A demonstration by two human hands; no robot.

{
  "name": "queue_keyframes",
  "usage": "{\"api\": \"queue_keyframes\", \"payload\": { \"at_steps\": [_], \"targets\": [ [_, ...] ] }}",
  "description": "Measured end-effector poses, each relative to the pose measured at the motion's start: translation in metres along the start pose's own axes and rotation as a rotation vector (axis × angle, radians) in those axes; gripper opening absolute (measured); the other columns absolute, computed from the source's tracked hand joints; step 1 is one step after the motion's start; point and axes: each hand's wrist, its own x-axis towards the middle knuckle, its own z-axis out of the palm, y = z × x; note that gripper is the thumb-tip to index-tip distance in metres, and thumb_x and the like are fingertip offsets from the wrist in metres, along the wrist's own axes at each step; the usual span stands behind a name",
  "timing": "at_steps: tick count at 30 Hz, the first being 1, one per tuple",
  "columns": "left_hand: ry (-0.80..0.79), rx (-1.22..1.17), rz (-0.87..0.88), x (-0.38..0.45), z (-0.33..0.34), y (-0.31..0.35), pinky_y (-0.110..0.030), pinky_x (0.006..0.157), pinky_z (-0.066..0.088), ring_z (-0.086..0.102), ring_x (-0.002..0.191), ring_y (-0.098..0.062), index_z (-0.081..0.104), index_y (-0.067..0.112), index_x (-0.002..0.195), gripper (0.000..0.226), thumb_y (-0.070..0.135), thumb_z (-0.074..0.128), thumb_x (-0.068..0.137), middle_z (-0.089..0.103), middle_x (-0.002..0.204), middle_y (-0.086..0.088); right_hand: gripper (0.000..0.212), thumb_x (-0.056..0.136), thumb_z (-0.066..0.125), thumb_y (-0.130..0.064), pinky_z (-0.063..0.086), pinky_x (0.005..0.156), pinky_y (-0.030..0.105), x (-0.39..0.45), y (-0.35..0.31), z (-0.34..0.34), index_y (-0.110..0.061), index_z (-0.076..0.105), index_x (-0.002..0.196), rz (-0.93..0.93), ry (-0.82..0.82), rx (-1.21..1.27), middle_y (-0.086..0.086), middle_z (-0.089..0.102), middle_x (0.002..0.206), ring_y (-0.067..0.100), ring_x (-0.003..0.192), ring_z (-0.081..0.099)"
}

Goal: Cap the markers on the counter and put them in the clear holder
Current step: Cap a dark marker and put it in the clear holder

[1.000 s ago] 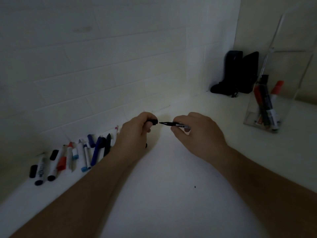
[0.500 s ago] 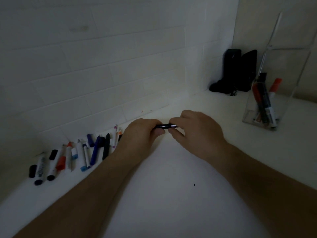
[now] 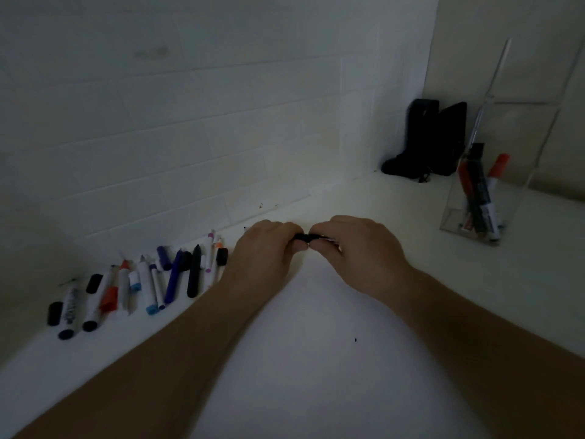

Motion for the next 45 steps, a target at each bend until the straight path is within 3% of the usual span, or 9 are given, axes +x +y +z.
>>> {"api": "queue_keyframes", "payload": {
  "at_steps": [3,9,13,18,23,30,38,42,45],
  "targets": [
    [0.051,-0.093,-0.042,-0.002,-0.002,0.004,-0.027,0.075,0.040,0.063,0.086,-0.015,0.066,0.026,0.118,0.025,0.037,0.054,0.099,0.073,0.096,0.006,0.034,0.104,0.038,-0.045,0.048,0.073,0.038,0.001,0.004,0.003,-0.042,0.057,0.131,0.003,-0.038,0.006,-0.011,0.064,0.093,0.017,0.084,0.055],
    [0.041,-0.228,-0.001,-0.011,-0.004,0.010,-0.029,0.086,0.045,0.055,0.098,-0.007,0.036,0.035,0.142,0.057,0.018,0.059,0.093,0.061,0.108,0.016,0.024,0.104,0.044,-0.035,0.040,0.064,0.031,0.012,0.012,-0.021,-0.034,0.056,0.125,0.142,0.116,-0.026,-0.007,0.062,0.086,0.018,0.077,0.056],
    [0.011,-0.190,0.180,-0.014,0.001,0.013,-0.031,0.093,0.044,0.052,0.104,-0.011,0.051,0.030,0.135,0.049,0.015,0.060,0.090,0.061,0.112,0.010,0.022,0.103,0.053,-0.026,0.040,0.067,0.020,0.022,0.021,-0.081,-0.021,0.057,0.125,0.200,0.260,0.119,-0.002,0.061,0.100,0.010,0.079,0.056],
    [-0.005,-0.157,0.389,-0.016,0.008,0.027,-0.030,0.090,0.044,0.055,0.102,-0.017,0.064,0.024,0.127,0.038,0.012,0.057,0.091,0.065,0.114,0.002,0.026,0.102,0.055,-0.020,0.040,0.082,0.035,0.018,0.061,-0.161,-0.007,0.058,0.124,0.151,0.357,-0.302,0.016,0.059,0.113,0.031,0.097,0.056],
    [0.023,-0.170,0.450,-0.018,0.008,0.029,-0.037,0.081,0.049,0.058,0.095,-0.020,0.069,0.021,0.118,0.034,0.008,0.060,0.088,0.065,0.106,0.000,0.022,0.097,0.058,-0.024,0.046,0.080,0.039,-0.004,0.097,-0.174,-0.013,0.059,0.117,0.310,0.278,-0.475,0.017,0.066,0.105,0.040,0.095,0.060],
    [0.010,-0.152,0.426,-0.018,0.008,0.028,-0.030,0.083,0.047,0.056,0.098,-0.014,0.069,0.025,0.116,0.031,0.013,0.060,0.089,0.065,0.106,0.005,0.050,0.102,0.045,-0.023,0.046,0.059,0.036,-0.020,0.120,-0.165,-0.040,0.027,0.145,0.509,0.175,-0.573,0.011,0.062,0.079,0.030,0.062,0.056],
    [-0.013,-0.155,0.425,-0.019,0.009,0.027,-0.027,0.084,0.046,0.056,0.098,-0.012,0.070,0.025,0.114,0.027,0.016,0.061,0.091,0.065,0.107,0.006,0.052,0.100,0.044,-0.042,0.058,0.075,0.045,-0.022,0.127,-0.154,-0.040,0.028,0.149,0.493,-0.048,-0.447,0.015,0.068,0.106,0.032,0.084,0.064],
    [-0.004,-0.164,0.427,-0.020,0.008,0.027,-0.029,0.082,0.048,0.057,0.097,-0.014,0.071,0.024,0.112,0.026,0.015,0.062,0.090,0.066,0.105,0.005,0.060,0.099,0.044,-0.047,0.057,0.065,0.042,-0.020,0.126,-0.145,-0.035,0.018,0.152,0.510,0.030,-0.495,0.010,0.064,0.087,0.030,0.069,0.061],
    [-0.001,-0.171,0.423,-0.020,0.009,0.026,-0.031,0.083,0.048,0.057,0.097,-0.014,0.071,0.025,0.111,0.025,0.015,0.063,0.090,0.065,0.105,0.005,0.054,0.099,0.048,-0.047,0.052,0.064,0.039,-0.020,0.125,-0.137,-0.023,0.029,0.144,0.501,0.109,-0.529,0.013,0.067,0.097,0.032,0.077,0.063]
  ]
}}
